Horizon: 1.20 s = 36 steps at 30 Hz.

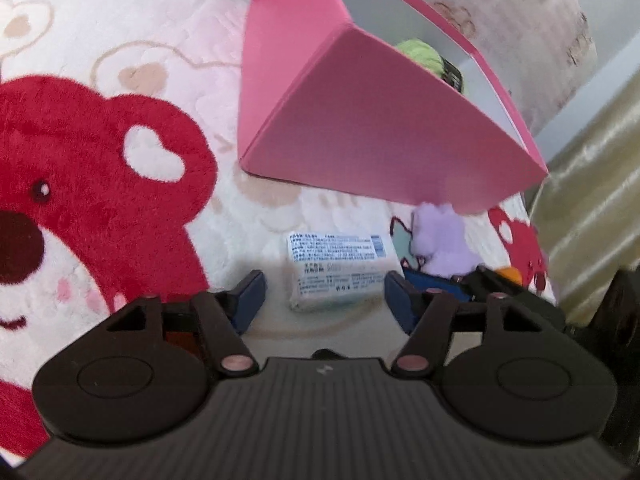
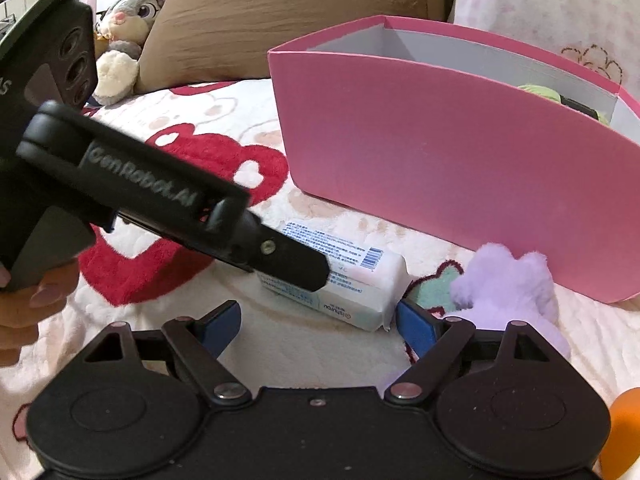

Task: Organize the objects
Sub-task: 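Move the left tool to the white wipe pack and close on it, then lift the white pack with the left tool and carry it into the pink box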

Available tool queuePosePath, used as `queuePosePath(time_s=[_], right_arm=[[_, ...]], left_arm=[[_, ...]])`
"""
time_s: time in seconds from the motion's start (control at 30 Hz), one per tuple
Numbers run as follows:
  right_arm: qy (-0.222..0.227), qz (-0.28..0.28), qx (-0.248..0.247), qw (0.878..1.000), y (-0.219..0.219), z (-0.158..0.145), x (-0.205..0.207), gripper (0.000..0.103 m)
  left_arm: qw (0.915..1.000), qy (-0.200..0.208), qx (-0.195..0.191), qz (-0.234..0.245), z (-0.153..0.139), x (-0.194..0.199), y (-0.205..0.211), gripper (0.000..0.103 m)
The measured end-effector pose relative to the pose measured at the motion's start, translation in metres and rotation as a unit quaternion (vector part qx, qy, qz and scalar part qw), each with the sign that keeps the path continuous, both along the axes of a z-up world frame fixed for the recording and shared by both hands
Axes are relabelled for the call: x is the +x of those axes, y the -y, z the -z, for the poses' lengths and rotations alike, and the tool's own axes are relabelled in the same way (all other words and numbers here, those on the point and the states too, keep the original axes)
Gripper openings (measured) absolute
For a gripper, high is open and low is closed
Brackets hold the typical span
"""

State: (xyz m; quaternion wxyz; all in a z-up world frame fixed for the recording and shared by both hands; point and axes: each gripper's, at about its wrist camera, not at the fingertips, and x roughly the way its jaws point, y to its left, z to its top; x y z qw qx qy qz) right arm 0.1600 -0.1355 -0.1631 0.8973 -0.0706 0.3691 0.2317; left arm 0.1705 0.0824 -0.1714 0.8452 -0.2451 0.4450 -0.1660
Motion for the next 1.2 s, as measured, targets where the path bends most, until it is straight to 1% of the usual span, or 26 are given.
queuePosePath(time_s=[0.03,0.07,0.2,0.3,0.37,0.4,0.43,0.47,0.53,0.57,0.6,0.63,0.67,0.77,0.87,0.97,1.0,1.2], right_arm=[[0.000,0.000,-0.001,1.000,-0.002,0.000,0.000,0.089],[0.001,0.000,-0.001,1.000,-0.003,0.000,0.000,0.089],[-0.011,0.006,0.018,1.000,-0.002,-0.005,-0.002,0.087],[-0.014,0.010,0.014,1.000,-0.001,-0.004,-0.002,0.085],[-0.014,0.015,0.010,1.000,-0.002,-0.001,0.000,0.085],[-0.013,0.018,0.006,1.000,-0.004,0.001,0.001,0.085],[-0.011,0.019,0.001,1.000,-0.006,0.002,0.001,0.085],[-0.010,0.020,-0.006,1.000,-0.008,0.003,0.002,0.085],[-0.006,0.021,-0.014,1.000,-0.011,0.005,0.002,0.086],[-0.004,0.022,-0.015,1.000,-0.012,0.006,0.002,0.086],[-0.001,0.023,-0.016,1.000,-0.012,0.006,0.002,0.086],[0.001,0.024,-0.017,1.000,-0.013,0.006,0.001,0.084],[0.003,0.026,-0.018,0.999,-0.013,0.006,0.001,0.083],[0.003,0.028,-0.019,0.999,-0.013,0.002,-0.001,0.080],[-0.002,0.030,-0.017,0.999,-0.011,-0.003,-0.003,0.079],[-0.007,0.032,-0.022,0.999,-0.011,-0.011,-0.010,0.079],[-0.009,0.033,-0.023,0.999,-0.010,-0.014,-0.013,0.079],[-0.019,0.045,-0.023,0.999,-0.007,-0.045,-0.030,0.079]], left_arm=[[0.9999,-0.009,-0.006,0.002,0.001,0.002,0.001,0.043],[0.9998,-0.020,-0.006,0.005,0.002,0.003,0.002,0.039],[0.9991,-0.039,-0.009,0.014,-0.001,-0.003,0.001,0.039],[0.9981,-0.059,-0.012,0.009,-0.001,0.000,0.003,0.039],[0.9973,-0.071,-0.018,0.006,0.000,0.004,0.001,0.044],[0.9970,-0.074,-0.023,0.005,0.001,0.005,-0.001,0.046],[0.9964,-0.076,-0.036,0.004,0.002,0.006,-0.003,0.052],[0.9951,-0.082,-0.054,-0.002,0.006,0.008,-0.006,0.054],[0.9929,-0.090,-0.076,-0.018,0.008,0.009,-0.011,0.054],[0.9926,-0.088,-0.081,-0.022,0.008,0.009,-0.012,0.050],[0.9935,-0.084,-0.074,-0.022,0.007,0.009,-0.011,0.048],[0.9945,-0.082,-0.061,-0.021,0.007,0.008,-0.009,0.037],[0.9957,-0.078,-0.045,-0.021,0.006,0.006,-0.007,0.034],[0.9968,-0.069,-0.035,-0.019,0.000,0.002,-0.003,0.033],[0.9979,-0.063,-0.012,-0.006,-0.010,0.000,0.005,0.033],[0.9974,-0.071,0.006,0.006,-0.020,-0.003,0.012,0.033],[0.9971,-0.075,0.007,0.007,-0.023,-0.005,0.013,0.034],[0.9956,-0.084,0.023,0.033,-0.056,-0.015,0.028,0.035]])
